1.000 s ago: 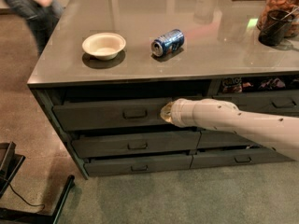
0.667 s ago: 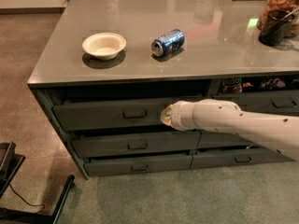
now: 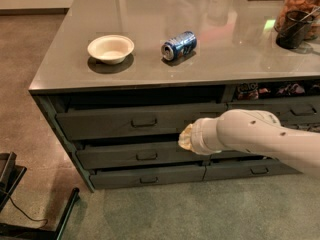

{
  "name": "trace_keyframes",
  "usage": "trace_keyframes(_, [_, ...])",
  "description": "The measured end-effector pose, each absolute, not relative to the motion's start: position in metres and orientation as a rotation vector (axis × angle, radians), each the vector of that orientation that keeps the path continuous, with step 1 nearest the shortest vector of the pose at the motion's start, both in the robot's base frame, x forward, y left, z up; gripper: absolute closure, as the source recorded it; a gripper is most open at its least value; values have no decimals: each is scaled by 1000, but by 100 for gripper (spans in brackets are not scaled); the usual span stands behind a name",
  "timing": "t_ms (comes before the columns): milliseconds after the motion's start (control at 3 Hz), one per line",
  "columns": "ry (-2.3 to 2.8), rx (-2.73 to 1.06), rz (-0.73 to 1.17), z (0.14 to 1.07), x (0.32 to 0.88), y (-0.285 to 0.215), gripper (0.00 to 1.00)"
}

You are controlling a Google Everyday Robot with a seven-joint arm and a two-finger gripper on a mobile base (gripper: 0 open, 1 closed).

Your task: Close top drawer

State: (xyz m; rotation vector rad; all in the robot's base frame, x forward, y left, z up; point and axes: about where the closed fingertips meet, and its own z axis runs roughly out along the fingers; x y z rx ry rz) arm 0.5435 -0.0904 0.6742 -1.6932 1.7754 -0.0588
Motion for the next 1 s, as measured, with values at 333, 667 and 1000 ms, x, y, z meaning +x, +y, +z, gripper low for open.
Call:
trace_keyframes(333, [1773, -1706, -67, 682, 539, -91, 81])
trace_keyframes(667, [1773, -1706, -67, 682, 539, -91, 58])
trace_keyframes(1000, [1773, -1706, -67, 682, 539, -91, 35])
